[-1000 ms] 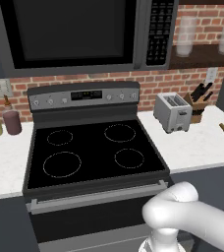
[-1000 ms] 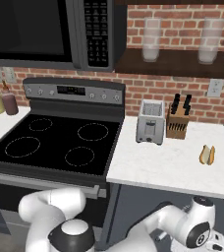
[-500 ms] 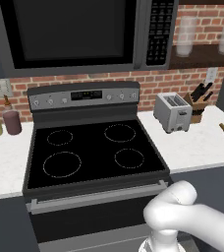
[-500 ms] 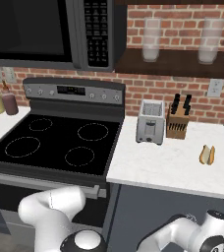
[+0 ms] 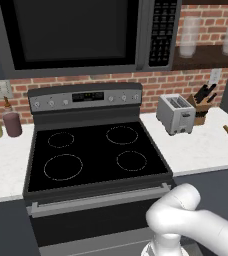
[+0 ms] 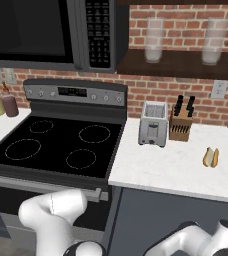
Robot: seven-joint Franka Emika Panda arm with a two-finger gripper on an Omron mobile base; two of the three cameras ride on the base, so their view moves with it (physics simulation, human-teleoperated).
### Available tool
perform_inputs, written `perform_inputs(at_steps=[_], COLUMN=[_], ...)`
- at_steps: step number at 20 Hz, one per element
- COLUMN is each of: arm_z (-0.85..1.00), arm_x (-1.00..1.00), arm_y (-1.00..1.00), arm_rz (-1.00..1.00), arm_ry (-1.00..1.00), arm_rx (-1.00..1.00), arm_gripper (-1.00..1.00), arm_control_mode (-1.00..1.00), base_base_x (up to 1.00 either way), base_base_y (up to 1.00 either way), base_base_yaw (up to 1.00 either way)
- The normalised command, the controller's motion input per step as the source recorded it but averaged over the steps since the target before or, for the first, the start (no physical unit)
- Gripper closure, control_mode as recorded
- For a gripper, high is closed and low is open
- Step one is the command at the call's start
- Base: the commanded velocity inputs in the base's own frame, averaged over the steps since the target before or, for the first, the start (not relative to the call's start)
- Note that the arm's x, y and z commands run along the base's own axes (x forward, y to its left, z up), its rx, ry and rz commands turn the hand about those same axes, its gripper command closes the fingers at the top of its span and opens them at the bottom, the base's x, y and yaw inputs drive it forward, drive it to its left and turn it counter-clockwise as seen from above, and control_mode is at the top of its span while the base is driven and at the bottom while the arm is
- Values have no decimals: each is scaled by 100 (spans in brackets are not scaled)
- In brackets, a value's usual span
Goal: Pick the whisk from the drawer and place it on the counter.
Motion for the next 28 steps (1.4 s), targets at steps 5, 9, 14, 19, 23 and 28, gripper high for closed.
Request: perform_inputs(at_steps=[5,9,14,19,23,28], arm_z=[26,34,17,0,0,-1], arm_x=[22,52,74,63,31,2], arm_y=[17,39,40,51,46,39], arm_rz=[0,0,0,0,-2,-7], arm_ry=[-13,-17,-11,-2,0,3], arm_rx=[0,0,0,0,0,0], arm_gripper=[-100,-100,-100,-100,-100,-100], arm_control_mode=[-100,-100,-100,-100,-100,-100], base_base_x=[0,0,0,0,0,0], base_base_y=[0,0,0,0,0,0], base_base_yaw=[0,0,0,0,0,0])
